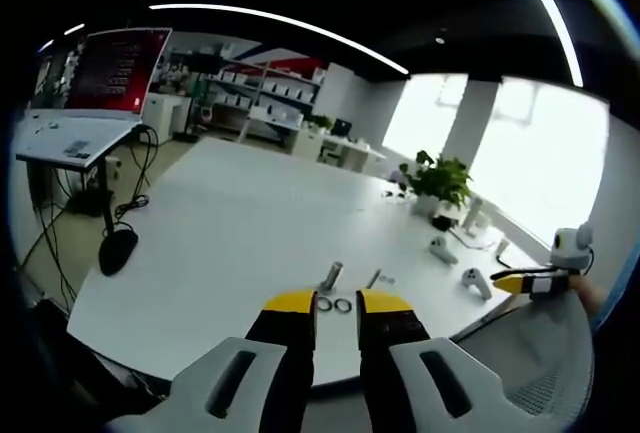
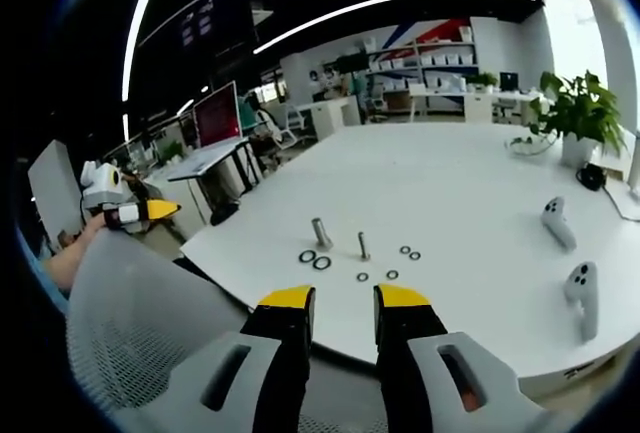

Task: Place the washer onto the threaded stud by aligning its center hole with the stud, sliding it down to the base, and recovering from edge contact or off-axis alignment until the washer reaches the visible bottom stop.

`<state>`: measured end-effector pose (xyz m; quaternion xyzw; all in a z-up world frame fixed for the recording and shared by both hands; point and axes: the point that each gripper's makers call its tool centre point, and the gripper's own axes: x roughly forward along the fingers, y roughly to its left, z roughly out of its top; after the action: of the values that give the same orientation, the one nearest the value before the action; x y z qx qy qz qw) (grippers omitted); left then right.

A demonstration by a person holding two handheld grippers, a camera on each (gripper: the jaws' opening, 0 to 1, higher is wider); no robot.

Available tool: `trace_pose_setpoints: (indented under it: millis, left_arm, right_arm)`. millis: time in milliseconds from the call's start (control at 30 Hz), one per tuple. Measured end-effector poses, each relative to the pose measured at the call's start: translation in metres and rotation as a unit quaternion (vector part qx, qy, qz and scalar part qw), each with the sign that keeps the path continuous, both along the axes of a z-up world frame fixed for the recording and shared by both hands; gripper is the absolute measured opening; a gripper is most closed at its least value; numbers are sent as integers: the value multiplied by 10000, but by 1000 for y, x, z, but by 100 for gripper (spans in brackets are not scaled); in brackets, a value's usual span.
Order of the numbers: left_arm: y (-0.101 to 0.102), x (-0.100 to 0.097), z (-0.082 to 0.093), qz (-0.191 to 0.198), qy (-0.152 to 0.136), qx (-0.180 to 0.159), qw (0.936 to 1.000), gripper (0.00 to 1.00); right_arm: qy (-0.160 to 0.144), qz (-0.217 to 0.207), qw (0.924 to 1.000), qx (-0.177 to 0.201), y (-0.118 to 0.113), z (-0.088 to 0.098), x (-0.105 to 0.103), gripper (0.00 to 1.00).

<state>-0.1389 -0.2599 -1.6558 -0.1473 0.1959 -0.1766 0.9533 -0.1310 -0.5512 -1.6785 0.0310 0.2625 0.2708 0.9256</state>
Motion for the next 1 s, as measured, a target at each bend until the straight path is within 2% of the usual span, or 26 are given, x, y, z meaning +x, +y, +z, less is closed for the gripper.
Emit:
trace_pose_setpoints:
  millis: [500,1000]
  left_arm:
    - [2,1,1,58,-27,-46,10000,13]
    - [5,2,-1,2,12,14,10000,12]
  right_arm:
    - [-136,-88,9998,76,-2,4,3,26]
    - [-68,-26,9999,80,0,3,1,26]
